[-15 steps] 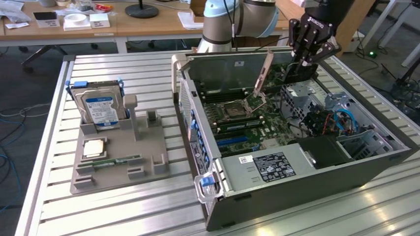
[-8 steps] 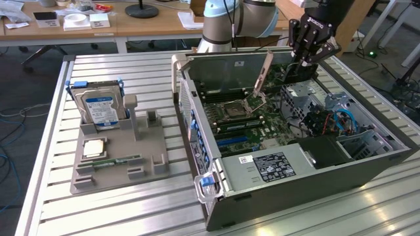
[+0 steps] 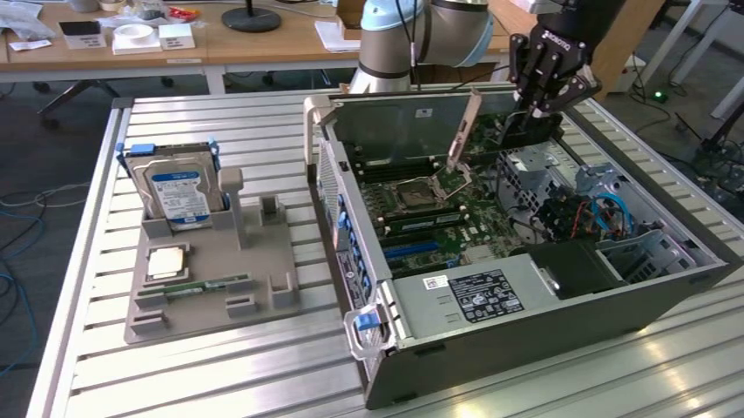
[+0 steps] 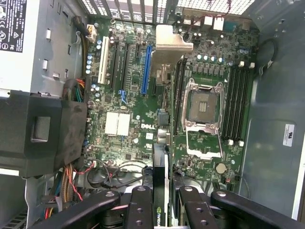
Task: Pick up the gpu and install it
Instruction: 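Insert the gpu into the slot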
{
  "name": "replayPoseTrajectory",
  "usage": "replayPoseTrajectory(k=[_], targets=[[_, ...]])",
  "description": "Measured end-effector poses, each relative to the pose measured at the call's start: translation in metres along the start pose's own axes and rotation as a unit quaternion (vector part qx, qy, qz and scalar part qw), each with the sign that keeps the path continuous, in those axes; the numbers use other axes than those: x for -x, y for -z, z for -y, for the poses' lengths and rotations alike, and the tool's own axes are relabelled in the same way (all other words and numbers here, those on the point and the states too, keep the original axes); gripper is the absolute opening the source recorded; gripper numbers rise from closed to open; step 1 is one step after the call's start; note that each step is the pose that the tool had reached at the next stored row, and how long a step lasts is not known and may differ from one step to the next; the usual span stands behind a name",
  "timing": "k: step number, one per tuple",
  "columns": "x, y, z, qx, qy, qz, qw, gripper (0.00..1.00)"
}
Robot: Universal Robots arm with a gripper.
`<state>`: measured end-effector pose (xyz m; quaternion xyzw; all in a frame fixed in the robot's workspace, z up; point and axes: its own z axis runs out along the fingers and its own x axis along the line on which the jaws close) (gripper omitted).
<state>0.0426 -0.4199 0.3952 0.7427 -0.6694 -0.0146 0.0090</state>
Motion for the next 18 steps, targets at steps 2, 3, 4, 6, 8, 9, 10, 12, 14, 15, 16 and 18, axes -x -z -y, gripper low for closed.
replayPoseTrajectory(k=[2,3,4,6,8,9,10,12,14,15,16,18], targets=[[0.0001,-0.0001,-0.0007,0.0,0.0,0.0,1.0,0.26],[0.0002,-0.0001,-0.0009,0.0,0.0,0.0,1.0,0.26],[0.0002,-0.0001,-0.0011,0.0,0.0,0.0,1.0,0.26],[0.0002,-0.0001,-0.0016,0.0,0.0,0.0,1.0,0.26],[0.0004,-0.0008,-0.0019,0.0,0.0,0.0001,1.0,0.26],[0.0004,-0.0015,-0.002,0.0,0.0,0.0,1.0,0.26],[0.0003,-0.0021,-0.0022,0.0,0.0,-0.0003,1.0,0.26],[0.0004,-0.0032,-0.0028,0.0001,-0.002,-0.0006,1.0,0.26],[0.0005,-0.0039,-0.0039,0.0001,-0.004,-0.0008,1.0,0.26],[0.0005,-0.0042,-0.0047,0.0,-0.005,-0.0008,1.0,0.26],[0.0006,-0.0045,-0.0058,0.0,-0.007,-0.0008,1.0,0.26],[0.0009,-0.005,-0.0084,0.0,-0.01,-0.0008,1.0,0.26]])
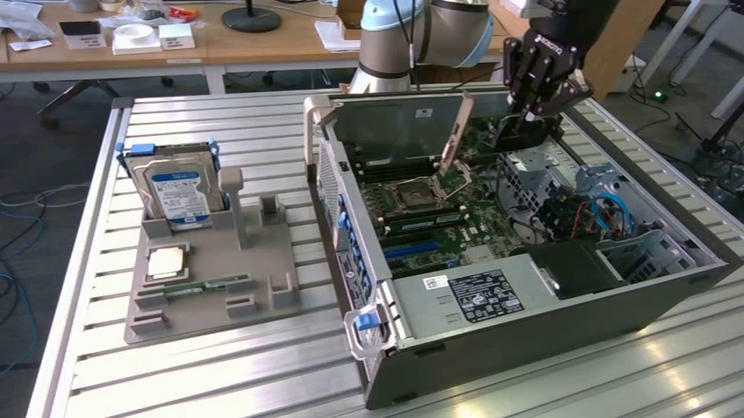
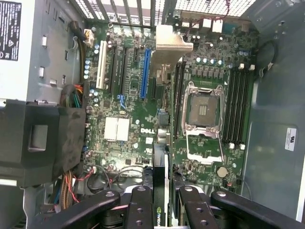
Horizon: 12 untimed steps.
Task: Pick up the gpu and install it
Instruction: 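Insert the gpu into the slot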
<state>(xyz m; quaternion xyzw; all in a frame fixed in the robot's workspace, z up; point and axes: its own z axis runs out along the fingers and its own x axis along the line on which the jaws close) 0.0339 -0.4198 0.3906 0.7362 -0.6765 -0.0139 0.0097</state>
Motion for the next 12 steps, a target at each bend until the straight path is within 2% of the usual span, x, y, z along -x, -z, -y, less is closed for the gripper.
replayPoseTrajectory(k=[7,12], targets=[[0.0003,-0.0021,-0.0033,0.0,-0.018,-0.0005,0.9998,0.26],[0.0004,-0.0029,-0.0035,-0.0001,-0.02,-0.0001,0.9998,0.26]])
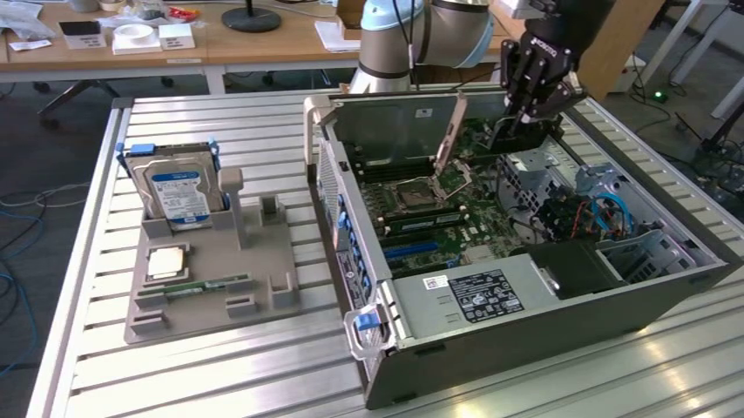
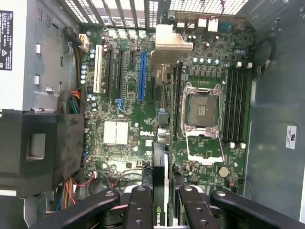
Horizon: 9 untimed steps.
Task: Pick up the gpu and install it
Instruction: 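Insert the gpu into the slot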
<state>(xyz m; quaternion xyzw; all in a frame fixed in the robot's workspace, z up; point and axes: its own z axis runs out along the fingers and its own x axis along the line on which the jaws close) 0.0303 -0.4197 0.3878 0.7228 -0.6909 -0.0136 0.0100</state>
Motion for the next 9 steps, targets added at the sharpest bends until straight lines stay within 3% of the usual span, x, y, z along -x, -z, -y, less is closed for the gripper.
replayPoseTrajectory(k=[9], targets=[[0.0001,-0.009,-0.0049,0.0,-0.007,-0.0002,1.0,0.26]])
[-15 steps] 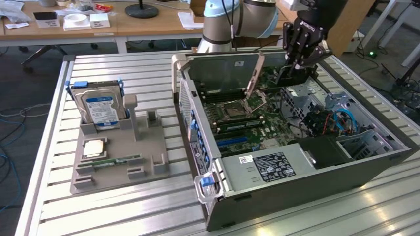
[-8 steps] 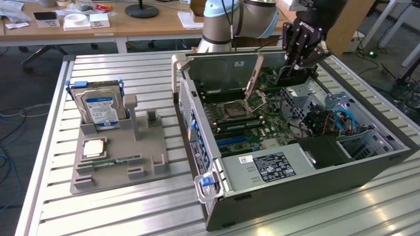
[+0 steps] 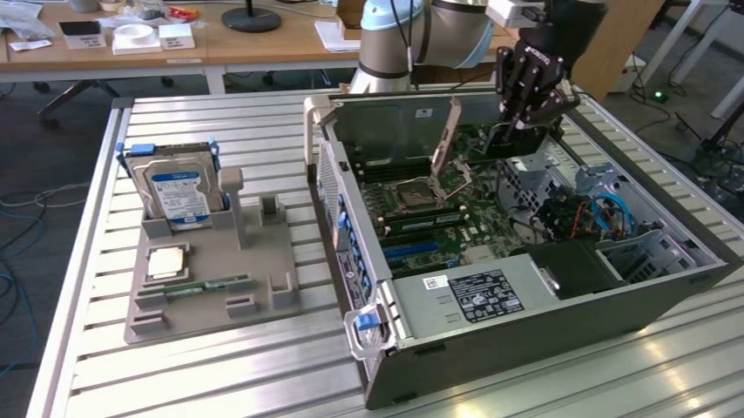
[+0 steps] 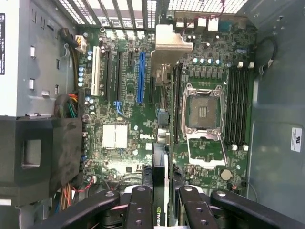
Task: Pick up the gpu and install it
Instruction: 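Insert the gpu into the slot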
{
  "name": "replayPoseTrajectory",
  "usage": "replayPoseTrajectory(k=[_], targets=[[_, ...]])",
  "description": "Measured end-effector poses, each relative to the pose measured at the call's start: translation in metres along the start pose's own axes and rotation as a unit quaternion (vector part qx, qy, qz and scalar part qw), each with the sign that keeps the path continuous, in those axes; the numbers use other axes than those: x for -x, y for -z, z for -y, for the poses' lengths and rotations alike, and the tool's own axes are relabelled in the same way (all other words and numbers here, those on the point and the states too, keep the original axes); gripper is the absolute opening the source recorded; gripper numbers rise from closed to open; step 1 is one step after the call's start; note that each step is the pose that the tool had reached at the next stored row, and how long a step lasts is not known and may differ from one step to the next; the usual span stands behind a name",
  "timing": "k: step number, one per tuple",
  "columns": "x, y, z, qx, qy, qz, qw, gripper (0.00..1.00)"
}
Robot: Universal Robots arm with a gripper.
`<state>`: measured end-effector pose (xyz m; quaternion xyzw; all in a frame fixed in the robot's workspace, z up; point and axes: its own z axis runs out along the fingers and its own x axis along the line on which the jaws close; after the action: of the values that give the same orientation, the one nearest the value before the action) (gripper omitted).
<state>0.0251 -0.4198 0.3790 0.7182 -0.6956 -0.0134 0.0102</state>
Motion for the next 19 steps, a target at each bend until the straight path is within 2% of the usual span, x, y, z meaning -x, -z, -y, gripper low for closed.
replayPoseTrajectory(k=[19], targets=[[0.0,-0.0168,-0.0137,-0.0006,0.0,0.0003,1.0,0.26]])
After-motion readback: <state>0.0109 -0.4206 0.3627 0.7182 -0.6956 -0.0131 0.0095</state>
